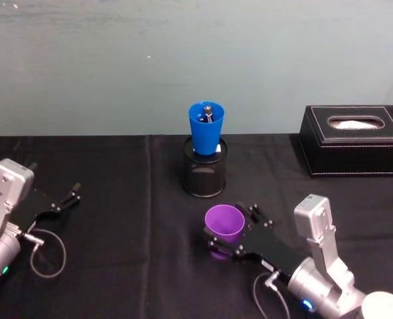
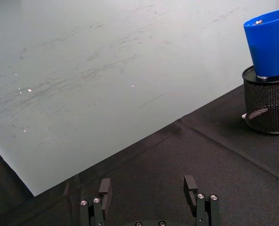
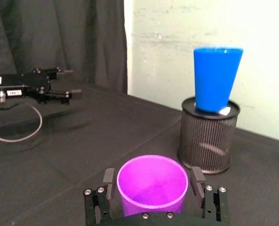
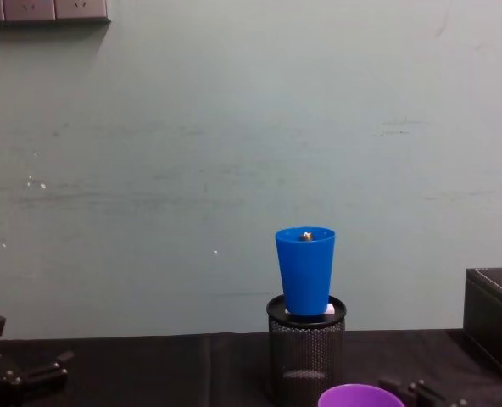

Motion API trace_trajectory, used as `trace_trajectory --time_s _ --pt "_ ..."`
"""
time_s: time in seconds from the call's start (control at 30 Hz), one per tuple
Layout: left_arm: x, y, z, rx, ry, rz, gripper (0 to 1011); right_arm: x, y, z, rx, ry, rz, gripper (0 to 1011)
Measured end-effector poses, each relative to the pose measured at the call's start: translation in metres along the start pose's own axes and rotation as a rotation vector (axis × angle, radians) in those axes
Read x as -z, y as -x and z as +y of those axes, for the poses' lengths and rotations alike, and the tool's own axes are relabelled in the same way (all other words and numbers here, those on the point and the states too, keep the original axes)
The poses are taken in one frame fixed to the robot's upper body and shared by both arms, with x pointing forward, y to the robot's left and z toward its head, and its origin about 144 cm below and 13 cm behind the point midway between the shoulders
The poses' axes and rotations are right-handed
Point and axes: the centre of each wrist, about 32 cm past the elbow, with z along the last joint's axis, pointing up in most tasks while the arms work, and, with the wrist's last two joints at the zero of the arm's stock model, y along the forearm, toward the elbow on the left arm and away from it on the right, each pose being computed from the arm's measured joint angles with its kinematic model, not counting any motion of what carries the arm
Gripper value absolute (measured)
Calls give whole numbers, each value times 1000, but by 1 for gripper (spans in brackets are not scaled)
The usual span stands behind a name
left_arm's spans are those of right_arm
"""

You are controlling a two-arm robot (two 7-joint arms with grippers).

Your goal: Pick up one cup with a gripper and tap it against the other cup.

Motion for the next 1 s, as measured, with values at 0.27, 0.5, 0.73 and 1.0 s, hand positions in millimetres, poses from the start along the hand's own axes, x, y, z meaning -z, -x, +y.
trace_trajectory --time_s 0.27,0.5,0.73,1.0 --pt "0 0 0 0 0 0 1000 -16 -4 0 15 -61 -44 1003" --pt "0 0 0 0 0 0 1000 -30 -4 -5 73 -120 -69 1002" --pt "0 0 0 0 0 0 1000 -30 2 -13 253 -118 -64 1003" --pt "0 0 0 0 0 0 1000 -17 10 -18 452 -72 -27 1003"
